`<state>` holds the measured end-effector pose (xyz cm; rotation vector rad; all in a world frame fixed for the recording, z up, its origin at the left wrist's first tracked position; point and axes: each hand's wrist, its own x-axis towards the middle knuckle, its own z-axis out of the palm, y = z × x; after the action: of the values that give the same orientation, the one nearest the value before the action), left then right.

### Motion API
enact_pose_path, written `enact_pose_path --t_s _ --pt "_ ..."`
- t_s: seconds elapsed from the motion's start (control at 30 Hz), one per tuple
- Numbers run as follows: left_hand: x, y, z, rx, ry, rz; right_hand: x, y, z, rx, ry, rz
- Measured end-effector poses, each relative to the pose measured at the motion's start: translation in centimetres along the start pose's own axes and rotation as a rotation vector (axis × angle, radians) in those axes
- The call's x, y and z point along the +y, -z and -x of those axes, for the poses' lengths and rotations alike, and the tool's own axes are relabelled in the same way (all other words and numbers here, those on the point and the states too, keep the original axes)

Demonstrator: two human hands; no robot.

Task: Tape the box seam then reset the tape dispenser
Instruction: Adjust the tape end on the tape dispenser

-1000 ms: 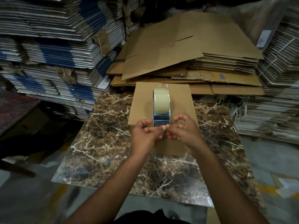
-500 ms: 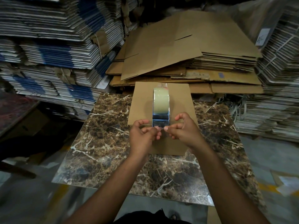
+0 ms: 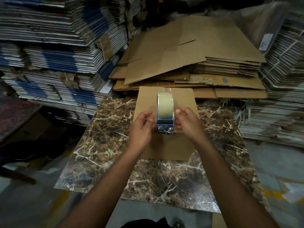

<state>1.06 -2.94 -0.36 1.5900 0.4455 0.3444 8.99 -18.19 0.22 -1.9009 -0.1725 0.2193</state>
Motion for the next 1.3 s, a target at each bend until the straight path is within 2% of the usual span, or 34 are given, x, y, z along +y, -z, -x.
enact_pose_path --t_s 0.13,0.3,0.43,0.57,0.73,0.87,1.0,1.13,1.3 --pt "0.2 0.1 -2.2 -0.182 0.084 -0.100 -0.5 -0.2 -0.3 -0.124 0.054 0.073" --pt "0.1 1.4 -1.4 -0.216 0.093 0.016 0.0 -1.1 1.0 -0.130 0.186 0.127" --pt "0.2 3.9 0.3 -0.168 0.086 0.041 -0.4 -3.9 2.1 -0.115 0.248 0.140" --pt "0.6 8.8 1.9 -0.055 0.014 0.063 -2.0 -8.8 3.8 -0.134 0.277 0.141" --pt "-1.2 16.4 2.5 0.057 0.016 0.070 -3.1 -16.5 5.3 -0.240 0.340 0.167" --pt "-4.5 20.2 1.7 0.079 0.102 0.046 -1.2 -22.6 4.9 -0.404 0.252 0.221" --pt "-9.5 22.4 -1.2 0.034 0.211 0.020 2.8 -27.5 3.0 -0.494 0.150 0.255" --pt "-12.5 22.8 -3.8 -0.002 0.320 0.017 8.2 -31.0 0.0 -0.506 0.076 0.193" --pt "-16.0 22.5 -7.0 -0.024 0.368 0.017 8.8 -32.8 -1.2 -0.445 -0.057 0.127"
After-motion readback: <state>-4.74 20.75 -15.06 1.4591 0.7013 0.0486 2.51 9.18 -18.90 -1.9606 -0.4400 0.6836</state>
